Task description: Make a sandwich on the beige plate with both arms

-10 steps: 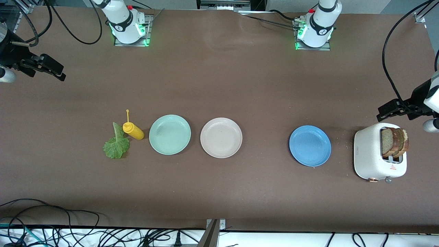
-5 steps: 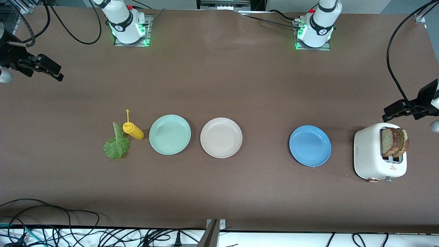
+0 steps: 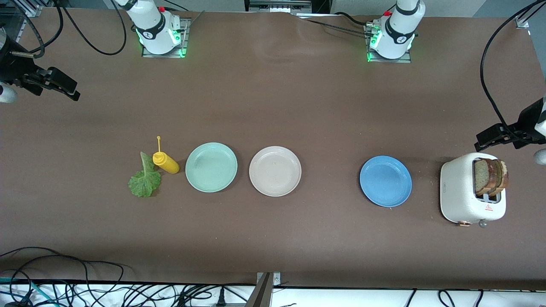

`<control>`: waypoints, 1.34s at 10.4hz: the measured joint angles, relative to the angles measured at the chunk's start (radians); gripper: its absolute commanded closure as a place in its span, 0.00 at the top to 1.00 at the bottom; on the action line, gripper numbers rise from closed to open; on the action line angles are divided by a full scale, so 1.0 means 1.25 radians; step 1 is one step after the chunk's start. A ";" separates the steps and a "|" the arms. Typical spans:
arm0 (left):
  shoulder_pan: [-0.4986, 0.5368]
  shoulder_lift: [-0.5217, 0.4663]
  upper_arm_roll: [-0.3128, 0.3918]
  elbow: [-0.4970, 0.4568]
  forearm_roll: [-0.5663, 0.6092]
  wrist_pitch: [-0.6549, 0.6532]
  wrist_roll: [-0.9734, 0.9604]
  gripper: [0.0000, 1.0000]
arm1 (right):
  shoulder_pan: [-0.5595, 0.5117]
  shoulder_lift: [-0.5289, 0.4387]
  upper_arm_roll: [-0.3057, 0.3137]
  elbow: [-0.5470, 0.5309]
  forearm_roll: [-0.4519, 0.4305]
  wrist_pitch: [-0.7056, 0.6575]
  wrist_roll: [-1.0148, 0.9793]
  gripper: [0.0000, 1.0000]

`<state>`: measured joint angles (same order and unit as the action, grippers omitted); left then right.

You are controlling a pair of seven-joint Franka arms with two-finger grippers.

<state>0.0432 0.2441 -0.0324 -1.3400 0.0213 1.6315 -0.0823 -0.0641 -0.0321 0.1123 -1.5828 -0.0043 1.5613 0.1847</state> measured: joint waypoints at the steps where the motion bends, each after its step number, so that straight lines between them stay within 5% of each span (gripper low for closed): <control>1: -0.002 0.000 -0.002 0.000 0.000 0.000 0.000 1.00 | 0.000 0.000 -0.001 0.000 0.000 -0.001 0.000 1.00; 14: -0.003 -0.007 -0.006 0.000 0.000 -0.023 0.000 1.00 | 0.000 0.000 -0.018 0.000 0.000 -0.023 0.001 1.00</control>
<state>0.0394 0.2356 -0.0395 -1.3401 0.0213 1.6028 -0.0823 -0.0641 -0.0321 0.0891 -1.5828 -0.0040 1.5322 0.1859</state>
